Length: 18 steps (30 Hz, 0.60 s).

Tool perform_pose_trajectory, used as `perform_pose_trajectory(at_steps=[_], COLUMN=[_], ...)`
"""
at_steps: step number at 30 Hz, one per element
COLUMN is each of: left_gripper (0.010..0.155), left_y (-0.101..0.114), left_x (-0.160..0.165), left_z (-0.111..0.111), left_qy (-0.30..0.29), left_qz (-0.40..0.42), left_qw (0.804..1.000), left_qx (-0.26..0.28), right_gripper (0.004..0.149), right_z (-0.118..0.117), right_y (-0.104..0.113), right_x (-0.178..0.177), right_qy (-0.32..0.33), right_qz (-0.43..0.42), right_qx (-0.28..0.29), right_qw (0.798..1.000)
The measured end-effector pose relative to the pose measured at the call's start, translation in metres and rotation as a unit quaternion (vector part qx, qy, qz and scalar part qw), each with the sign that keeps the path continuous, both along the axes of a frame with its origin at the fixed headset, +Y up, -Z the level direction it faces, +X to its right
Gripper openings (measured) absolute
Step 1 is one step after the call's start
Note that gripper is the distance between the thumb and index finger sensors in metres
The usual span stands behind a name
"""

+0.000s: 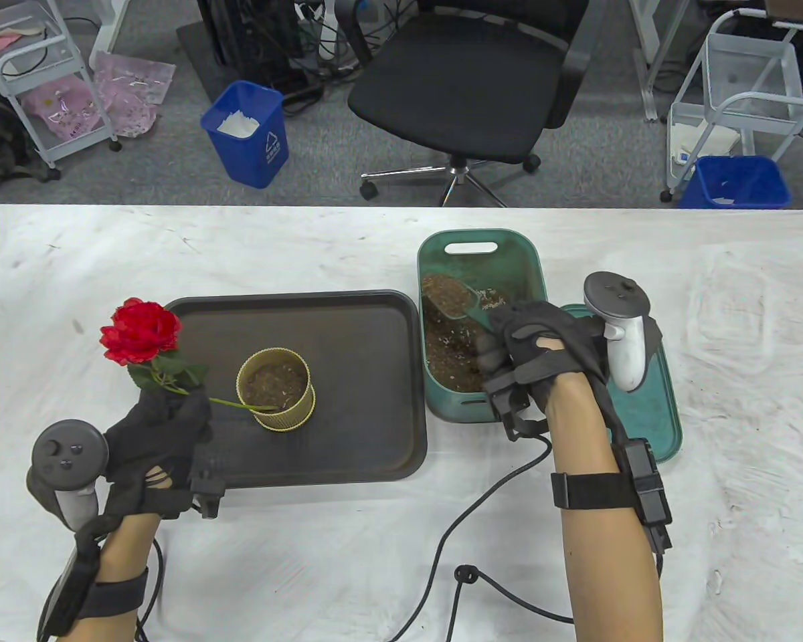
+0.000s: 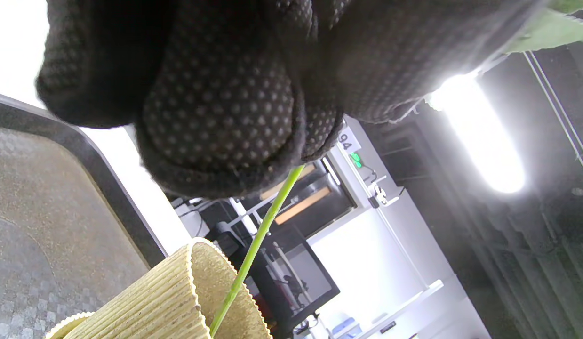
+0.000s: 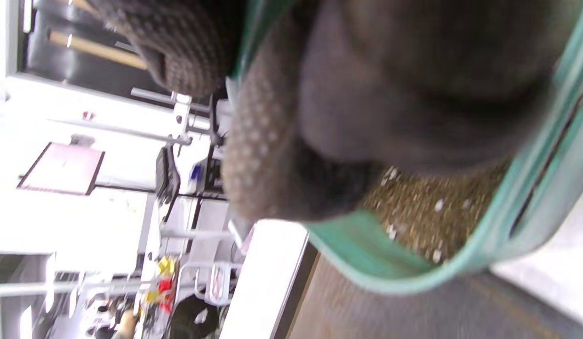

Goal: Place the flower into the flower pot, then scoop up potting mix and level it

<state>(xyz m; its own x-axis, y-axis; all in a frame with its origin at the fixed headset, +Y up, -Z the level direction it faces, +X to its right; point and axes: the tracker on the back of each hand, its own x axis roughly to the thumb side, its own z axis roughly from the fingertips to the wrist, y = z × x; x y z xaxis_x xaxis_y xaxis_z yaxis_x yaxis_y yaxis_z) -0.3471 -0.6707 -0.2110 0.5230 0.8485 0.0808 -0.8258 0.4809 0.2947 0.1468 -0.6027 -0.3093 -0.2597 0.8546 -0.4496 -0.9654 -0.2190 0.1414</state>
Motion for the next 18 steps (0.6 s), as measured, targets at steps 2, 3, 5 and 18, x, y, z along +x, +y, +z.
perform_pose_trajectory(at_steps=[2, 3, 5, 18], left_gripper=[0.045, 0.045, 0.045, 0.045], left_y=[0.0, 0.0, 0.0, 0.0], left_x=[0.0, -0.001, -0.001, -0.001], left_z=[0.0, 0.0, 0.0, 0.0], left_qy=[0.0, 0.0, 0.001, 0.002], left_qz=[-0.001, 0.0, 0.001, 0.001], left_qw=[1.0, 1.0, 1.0, 1.0], left_qx=[0.0, 0.0, -0.001, -0.002], right_gripper=[0.053, 0.053, 0.053, 0.053], right_z=[0.003, 0.004, 0.005, 0.009], right_y=[0.004, 0.005, 0.004, -0.045], right_x=[-0.02, -0.032, -0.055, -0.162], right_qy=[0.032, 0.05, 0.081, 0.206], right_qz=[-0.003, -0.004, -0.006, 0.038], right_qx=[0.009, 0.012, 0.016, -0.021], right_qw=[0.999, 0.999, 0.997, 0.978])
